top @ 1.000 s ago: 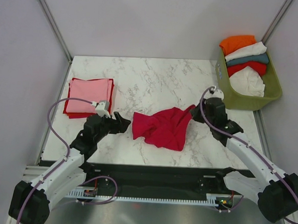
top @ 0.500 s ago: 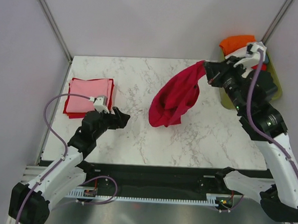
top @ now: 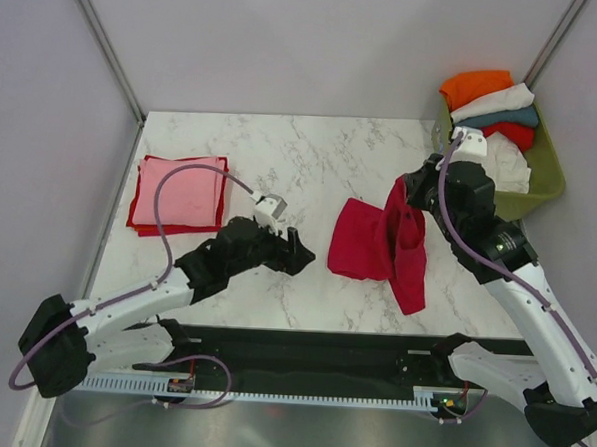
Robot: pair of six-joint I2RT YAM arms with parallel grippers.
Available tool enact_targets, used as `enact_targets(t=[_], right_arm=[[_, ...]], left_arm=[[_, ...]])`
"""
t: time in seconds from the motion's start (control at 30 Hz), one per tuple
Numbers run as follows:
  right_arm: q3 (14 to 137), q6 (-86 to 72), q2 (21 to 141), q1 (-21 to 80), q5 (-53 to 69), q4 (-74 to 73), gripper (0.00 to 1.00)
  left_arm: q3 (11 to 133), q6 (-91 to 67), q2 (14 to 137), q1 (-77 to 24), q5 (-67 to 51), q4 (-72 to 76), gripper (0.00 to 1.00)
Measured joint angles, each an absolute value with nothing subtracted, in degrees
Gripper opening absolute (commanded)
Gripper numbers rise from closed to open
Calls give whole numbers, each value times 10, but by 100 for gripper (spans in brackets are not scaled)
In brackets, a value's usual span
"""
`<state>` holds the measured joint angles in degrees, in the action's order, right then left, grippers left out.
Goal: Fold and stack the t-shirts
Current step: Flatten the tshirt out
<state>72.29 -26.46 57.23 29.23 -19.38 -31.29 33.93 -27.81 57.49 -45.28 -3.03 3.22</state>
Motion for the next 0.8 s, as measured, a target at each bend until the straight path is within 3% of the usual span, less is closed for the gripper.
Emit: enact_targets(t=[0.23, 0.53, 0.63, 0.67, 0.73, 0.77, 0.8], right_arm=[[703, -256, 549, 292, -229, -326, 0], [697, -256, 496, 291, -276, -326, 0], [696, -257, 494, 291, -275, -326, 0], [693, -257, 493, 291, -275, -326, 0], [688, -257, 490, 291, -274, -326, 0], [685, -258, 489, 291, -274, -326, 0], [683, -258, 487, 291, -274, -326, 0]], left_arm=[[378, -264, 729, -545, 15, 47, 90], [496, -271, 922, -550, 59, 24, 89], [526, -277, 963, -550, 65, 22, 84], [537, -278, 978, -550, 65, 22, 74], [556, -283, 1003, -549, 63, 21, 63], [566, -286, 1016, -549, 60, 21, 45], [575, -292, 1027, -549, 58, 20, 35]])
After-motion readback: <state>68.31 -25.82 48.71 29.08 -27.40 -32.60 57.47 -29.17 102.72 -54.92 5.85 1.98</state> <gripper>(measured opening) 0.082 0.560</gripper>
